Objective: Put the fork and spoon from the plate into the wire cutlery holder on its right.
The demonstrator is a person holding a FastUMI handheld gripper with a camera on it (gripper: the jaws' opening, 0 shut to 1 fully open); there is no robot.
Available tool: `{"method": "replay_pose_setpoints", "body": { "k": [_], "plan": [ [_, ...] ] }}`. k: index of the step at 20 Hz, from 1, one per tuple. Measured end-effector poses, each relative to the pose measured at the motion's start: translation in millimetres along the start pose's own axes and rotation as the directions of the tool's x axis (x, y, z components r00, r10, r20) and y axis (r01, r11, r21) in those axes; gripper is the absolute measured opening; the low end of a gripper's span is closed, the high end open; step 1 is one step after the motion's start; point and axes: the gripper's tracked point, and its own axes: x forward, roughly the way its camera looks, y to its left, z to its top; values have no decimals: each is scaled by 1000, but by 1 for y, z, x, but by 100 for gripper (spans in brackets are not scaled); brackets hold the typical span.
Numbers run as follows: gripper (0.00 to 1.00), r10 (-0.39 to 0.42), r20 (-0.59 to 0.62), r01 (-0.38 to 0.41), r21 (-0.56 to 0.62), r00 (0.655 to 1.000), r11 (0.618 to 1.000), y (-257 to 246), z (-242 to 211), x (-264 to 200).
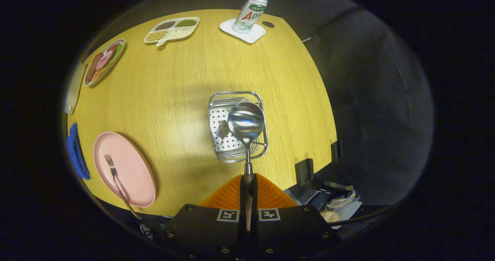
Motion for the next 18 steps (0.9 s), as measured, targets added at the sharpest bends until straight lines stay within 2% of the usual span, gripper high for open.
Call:
{"method": "replay_pose_setpoints", "body": {
  "k": [5,9,10,12,18],
  "plan": [
    [4,23,-58,-25,-32,998,999,5,0,6],
    [11,1,-52,-4,-60,999,998,0,8,3],
    [27,11,-36,-13,-56,999,998,2,14,0],
    [37,22,-3,-23,-53,1000,998,2,21,-5],
    [37,23,25,-22,-41,999,999,0,24,-12]
  ]
}}
